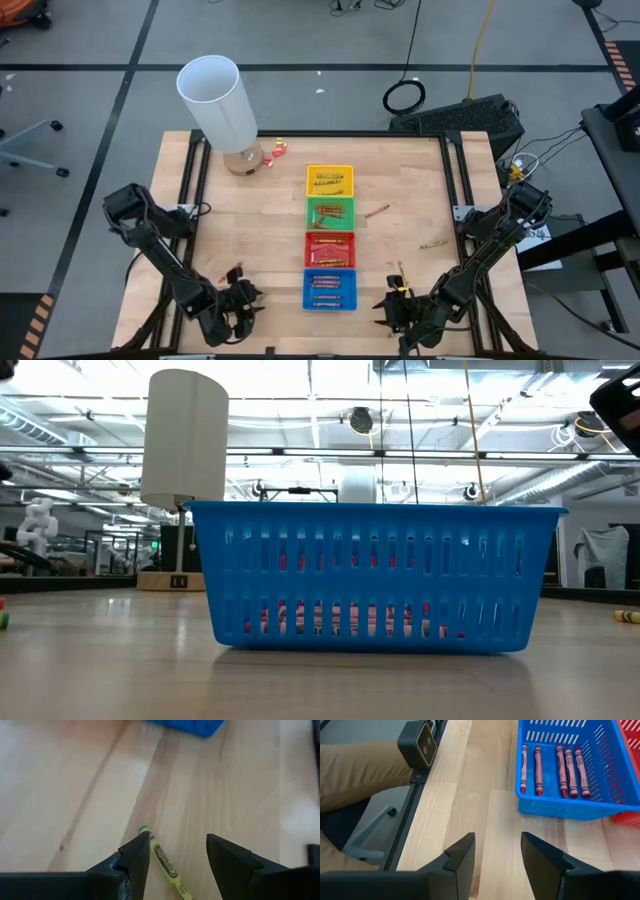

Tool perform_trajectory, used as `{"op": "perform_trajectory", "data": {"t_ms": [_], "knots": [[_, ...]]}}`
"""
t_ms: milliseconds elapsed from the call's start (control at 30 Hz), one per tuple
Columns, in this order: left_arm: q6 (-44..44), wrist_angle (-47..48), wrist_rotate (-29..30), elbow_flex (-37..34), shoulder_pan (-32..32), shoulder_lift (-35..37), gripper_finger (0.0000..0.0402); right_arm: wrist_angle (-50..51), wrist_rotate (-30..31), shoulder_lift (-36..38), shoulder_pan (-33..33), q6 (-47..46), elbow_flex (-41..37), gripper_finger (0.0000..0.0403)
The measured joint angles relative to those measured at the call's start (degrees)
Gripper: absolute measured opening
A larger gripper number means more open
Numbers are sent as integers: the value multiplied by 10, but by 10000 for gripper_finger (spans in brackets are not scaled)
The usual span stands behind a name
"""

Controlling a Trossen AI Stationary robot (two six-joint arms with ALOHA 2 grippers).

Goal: Sort crayons
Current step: Put the green crayon into the yellow bin

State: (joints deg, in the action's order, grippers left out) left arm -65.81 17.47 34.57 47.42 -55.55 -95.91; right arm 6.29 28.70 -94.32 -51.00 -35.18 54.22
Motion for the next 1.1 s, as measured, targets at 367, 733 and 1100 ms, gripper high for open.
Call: {"op": "perform_trajectory", "data": {"t_ms": [367, 733, 1100], "knots": [[-29, -15, -24, 2, 5, -59, 185, 0, 0, 0, -1, 2, 0, 144], [48, -17, -19, 2, 27, -67, 36, 0, 30, 0, -1, 28, 0, 144], [54, -59, -2, 0, 56, -63, 20, -5, 118, 0, 22, 131, 0, 144]]}}
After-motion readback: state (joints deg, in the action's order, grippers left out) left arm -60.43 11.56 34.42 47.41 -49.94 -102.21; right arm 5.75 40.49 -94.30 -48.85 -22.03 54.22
